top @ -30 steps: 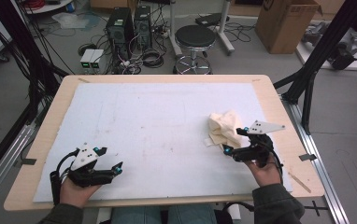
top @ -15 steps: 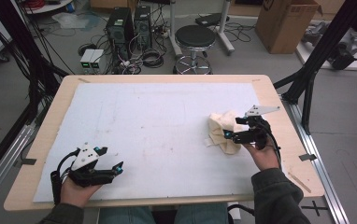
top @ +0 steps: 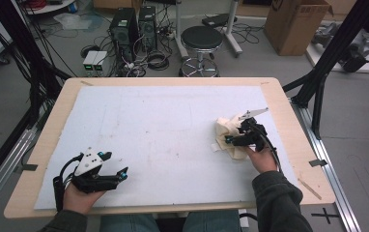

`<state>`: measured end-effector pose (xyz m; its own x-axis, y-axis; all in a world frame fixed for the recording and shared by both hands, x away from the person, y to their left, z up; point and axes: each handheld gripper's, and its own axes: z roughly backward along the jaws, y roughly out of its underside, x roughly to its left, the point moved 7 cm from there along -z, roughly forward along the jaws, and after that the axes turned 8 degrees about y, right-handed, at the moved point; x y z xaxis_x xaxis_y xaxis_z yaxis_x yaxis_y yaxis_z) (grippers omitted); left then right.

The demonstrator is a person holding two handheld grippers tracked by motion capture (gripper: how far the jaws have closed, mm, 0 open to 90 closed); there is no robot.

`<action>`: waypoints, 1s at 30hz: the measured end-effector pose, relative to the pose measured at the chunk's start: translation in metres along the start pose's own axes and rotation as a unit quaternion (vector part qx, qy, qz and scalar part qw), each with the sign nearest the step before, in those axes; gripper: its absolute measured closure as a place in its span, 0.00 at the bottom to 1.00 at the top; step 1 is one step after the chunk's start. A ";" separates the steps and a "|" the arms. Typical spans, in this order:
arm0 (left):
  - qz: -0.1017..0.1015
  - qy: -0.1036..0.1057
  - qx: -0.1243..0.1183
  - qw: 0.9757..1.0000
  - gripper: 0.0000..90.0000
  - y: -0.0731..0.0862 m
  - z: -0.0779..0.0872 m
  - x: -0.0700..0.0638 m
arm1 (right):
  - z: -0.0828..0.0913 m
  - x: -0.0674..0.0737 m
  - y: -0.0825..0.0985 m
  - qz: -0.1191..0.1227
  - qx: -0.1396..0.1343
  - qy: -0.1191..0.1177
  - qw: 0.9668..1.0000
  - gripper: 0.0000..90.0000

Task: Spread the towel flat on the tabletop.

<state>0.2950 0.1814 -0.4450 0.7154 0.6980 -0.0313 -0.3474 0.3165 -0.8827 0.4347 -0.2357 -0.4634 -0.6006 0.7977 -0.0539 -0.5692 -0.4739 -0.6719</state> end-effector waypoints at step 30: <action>-0.001 -0.002 -0.007 1.000 0.25 0.000 0.003 0.002 | 0.007 -0.002 0.000 -0.041 -0.009 -0.011 0.999 0.85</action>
<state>0.2948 0.1845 -0.4433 0.7131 0.7005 -0.0282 -0.3376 0.3078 -0.8896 0.4321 -0.2400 -0.4579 -0.5640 0.8256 0.0177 -0.6071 -0.4001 -0.6865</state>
